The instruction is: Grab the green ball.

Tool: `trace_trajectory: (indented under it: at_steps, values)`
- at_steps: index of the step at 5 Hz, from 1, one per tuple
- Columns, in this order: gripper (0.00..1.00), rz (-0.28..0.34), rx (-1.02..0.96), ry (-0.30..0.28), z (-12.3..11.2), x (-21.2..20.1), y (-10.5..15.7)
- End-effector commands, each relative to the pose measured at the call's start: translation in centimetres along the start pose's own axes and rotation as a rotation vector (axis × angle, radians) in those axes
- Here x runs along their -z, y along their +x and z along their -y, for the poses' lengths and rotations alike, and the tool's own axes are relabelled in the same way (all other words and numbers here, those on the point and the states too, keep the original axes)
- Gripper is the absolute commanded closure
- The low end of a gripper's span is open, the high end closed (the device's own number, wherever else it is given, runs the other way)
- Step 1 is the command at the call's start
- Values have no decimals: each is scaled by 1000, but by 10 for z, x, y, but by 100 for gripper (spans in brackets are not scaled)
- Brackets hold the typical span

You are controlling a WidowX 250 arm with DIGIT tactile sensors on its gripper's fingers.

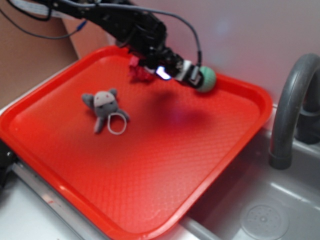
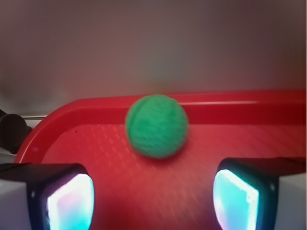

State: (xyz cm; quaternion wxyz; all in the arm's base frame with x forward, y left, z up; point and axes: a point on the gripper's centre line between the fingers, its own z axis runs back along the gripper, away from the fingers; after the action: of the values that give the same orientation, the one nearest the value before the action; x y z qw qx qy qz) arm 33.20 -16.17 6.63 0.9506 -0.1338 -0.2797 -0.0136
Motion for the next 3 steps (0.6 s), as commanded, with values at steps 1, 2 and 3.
trace_trajectory:
  at_steps: [1, 2, 3]
  values:
    - [0, 25, 5, 7, 18, 18, 30]
    - [100, 32, 21, 16, 18, 23, 28]
    - [100, 26, 45, 36, 17, 20, 23]
